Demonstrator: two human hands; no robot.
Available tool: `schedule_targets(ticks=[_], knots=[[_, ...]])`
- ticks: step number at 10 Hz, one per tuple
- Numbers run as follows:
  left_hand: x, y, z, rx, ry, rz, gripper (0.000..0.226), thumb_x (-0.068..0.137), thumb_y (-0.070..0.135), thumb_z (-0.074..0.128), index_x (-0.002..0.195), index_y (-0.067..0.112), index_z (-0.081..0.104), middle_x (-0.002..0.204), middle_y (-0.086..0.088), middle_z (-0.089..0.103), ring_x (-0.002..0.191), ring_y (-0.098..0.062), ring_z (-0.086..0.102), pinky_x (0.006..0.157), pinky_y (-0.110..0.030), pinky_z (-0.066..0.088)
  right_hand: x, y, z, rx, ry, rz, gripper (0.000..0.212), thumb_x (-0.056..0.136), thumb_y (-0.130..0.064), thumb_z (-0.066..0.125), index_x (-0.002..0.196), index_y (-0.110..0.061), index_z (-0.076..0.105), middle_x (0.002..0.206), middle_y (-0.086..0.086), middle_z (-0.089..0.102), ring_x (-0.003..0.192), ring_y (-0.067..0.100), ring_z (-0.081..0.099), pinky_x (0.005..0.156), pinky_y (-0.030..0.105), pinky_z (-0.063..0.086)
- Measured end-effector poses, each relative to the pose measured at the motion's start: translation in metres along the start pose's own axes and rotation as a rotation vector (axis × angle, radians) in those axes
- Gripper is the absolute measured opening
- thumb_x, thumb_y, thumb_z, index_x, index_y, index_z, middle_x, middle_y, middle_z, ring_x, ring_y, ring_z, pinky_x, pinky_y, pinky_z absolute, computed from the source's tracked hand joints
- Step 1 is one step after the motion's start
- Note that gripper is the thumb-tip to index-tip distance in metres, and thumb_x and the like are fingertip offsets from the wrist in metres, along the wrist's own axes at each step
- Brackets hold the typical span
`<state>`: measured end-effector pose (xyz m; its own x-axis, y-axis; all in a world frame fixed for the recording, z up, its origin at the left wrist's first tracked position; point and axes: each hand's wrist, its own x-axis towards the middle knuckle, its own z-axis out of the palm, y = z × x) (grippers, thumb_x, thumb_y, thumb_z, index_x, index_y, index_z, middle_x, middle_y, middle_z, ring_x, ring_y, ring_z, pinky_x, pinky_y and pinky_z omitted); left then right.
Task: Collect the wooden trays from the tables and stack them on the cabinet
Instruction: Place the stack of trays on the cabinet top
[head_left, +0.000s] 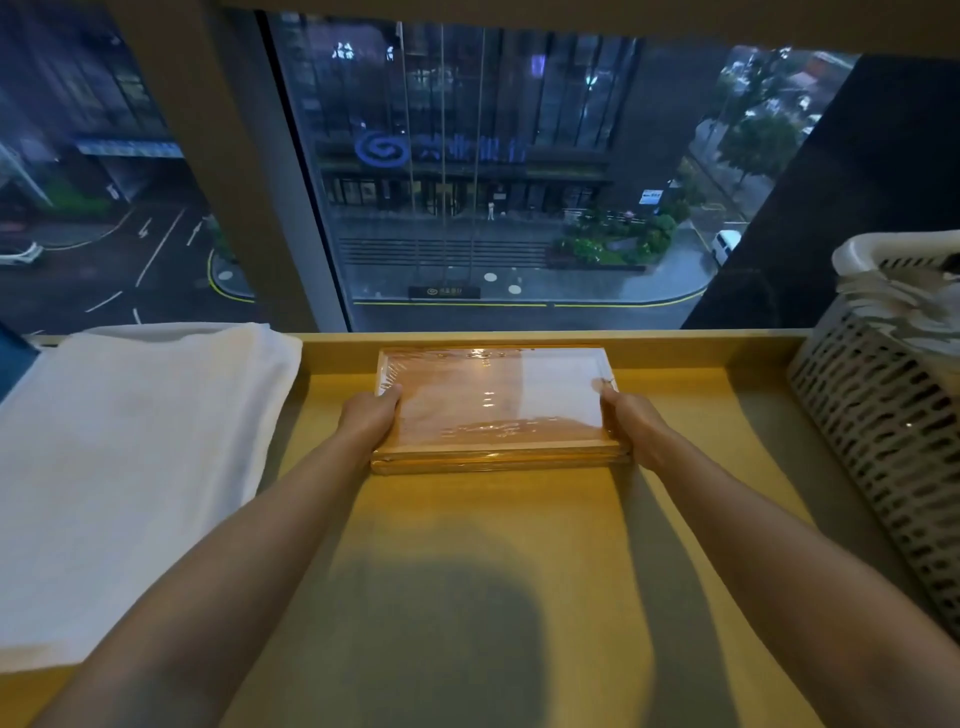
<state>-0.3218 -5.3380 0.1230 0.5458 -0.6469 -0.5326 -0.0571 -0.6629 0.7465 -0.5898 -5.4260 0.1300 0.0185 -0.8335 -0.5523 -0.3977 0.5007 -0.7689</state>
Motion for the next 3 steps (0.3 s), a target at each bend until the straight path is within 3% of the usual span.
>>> schedule_targets(ticks=[1, 2, 3], knots=[[-0.005, 0.001, -0.004, -0.107, -0.071, -0.019, 0.041, 0.094, 0.035, 0.043, 0.116, 0.002, 0.055, 0.106, -0.015, 0.064, 0.095, -0.03, 0.062, 0.077, -0.038, 0.05, -0.002, -0.004, -0.001, -0.04, -0.002, 0.008, 0.036, 0.096, -0.038, 0.04, 0.087, -0.009, 0.057, 0.076, 0.009, 0.053, 0.068, 0.017, 0.048, 0.065, 0.026, 0.038], [-0.009, -0.003, -0.009, -0.316, -0.166, -0.04, 0.025, 0.092, 0.034, 0.047, 0.084, 0.015, 0.061, 0.08, -0.006, 0.067, 0.073, -0.021, 0.064, 0.062, -0.032, 0.052, -0.005, -0.002, -0.001, -0.04, 0.03, -0.013, 0.04, 0.097, -0.032, 0.036, 0.068, -0.01, 0.053, 0.073, 0.011, 0.051, 0.069, 0.018, 0.052, 0.064, 0.026, 0.036], [-0.016, 0.002, -0.02, -0.389, -0.14, 0.046, 0.03, 0.091, 0.035, 0.047, 0.073, 0.016, 0.061, 0.057, 0.0, 0.07, 0.055, -0.013, 0.066, 0.05, -0.025, 0.054, -0.018, -0.001, -0.001, 0.012, 0.069, -0.063, 0.045, 0.098, -0.033, 0.035, 0.119, 0.002, 0.054, 0.123, 0.028, 0.057, 0.114, 0.04, 0.055, 0.078, 0.035, 0.047]])
